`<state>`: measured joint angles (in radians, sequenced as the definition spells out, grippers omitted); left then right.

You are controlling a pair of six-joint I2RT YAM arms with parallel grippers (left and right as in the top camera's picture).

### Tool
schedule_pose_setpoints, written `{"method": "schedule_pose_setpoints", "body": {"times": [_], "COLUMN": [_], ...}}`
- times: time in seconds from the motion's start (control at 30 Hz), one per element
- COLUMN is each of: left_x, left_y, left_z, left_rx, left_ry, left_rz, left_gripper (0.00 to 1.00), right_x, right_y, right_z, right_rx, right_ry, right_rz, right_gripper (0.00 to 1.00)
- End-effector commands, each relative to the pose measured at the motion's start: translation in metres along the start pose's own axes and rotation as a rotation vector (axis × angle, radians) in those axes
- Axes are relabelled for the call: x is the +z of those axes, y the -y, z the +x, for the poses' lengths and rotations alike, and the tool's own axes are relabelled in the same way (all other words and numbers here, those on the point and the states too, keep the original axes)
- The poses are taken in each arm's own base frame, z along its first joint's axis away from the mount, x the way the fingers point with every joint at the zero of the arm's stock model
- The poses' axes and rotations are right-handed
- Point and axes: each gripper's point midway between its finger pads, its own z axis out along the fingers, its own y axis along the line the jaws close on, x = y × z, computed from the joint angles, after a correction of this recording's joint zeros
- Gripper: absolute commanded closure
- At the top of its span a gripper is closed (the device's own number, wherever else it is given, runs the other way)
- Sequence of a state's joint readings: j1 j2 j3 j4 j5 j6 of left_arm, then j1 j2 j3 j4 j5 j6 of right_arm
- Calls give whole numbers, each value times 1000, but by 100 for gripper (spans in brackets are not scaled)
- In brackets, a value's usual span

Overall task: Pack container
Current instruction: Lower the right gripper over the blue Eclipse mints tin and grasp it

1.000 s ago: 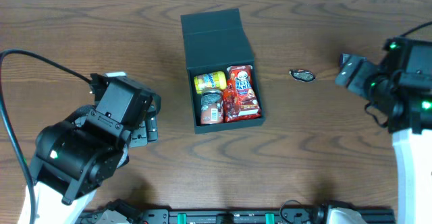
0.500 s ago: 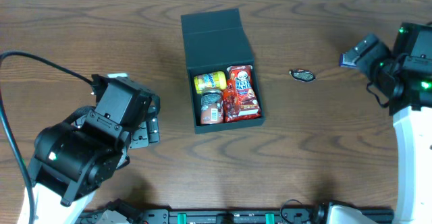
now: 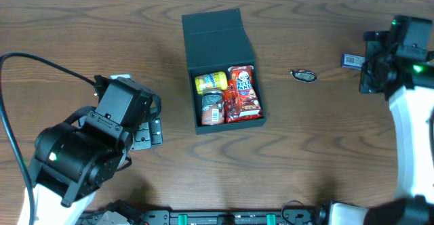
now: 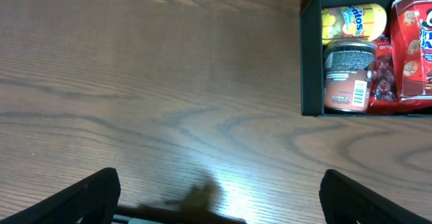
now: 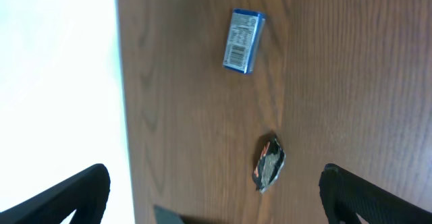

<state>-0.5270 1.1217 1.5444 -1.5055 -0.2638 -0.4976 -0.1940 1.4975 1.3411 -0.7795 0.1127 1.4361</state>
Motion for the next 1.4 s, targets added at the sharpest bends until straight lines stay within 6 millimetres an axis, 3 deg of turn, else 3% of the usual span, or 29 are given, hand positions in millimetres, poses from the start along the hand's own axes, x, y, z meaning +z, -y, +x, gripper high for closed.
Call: {"method": "schedule_pose_setpoints", "body": {"times": [0.0,0.17,0.43,0.87,1.1,1.23,1.37], "left_x": [-1,-1,-1,-2,-2,-2,-2], "left_y": [1,3,5,9,10,11,11], "left_z": [1,3,4,8,9,10,10], "left_rx": [-9,-8,-7,2,2,2,2], "left_ry": [-3,-12,-21,-42,-46,-50,-50], "left_rz": [13,26,39,61,67,73,74], "left_gripper": [5,5,5,5,5,5,5], "right_x": [19,52,89,125,153,166,174], "right_y": [-12,-29,-35,13,40,49,46], "right_z": [-7,-13,-21,-37,-27,-21,-23], "right_rx": [85,100,134,189,162,164,145], "right_ry": [28,8,-67,-130,-160,-185,-185], "right_rz": [23,118,281,472,567,593,569], "right_gripper": [1,1,1,1,1,1,1]}}
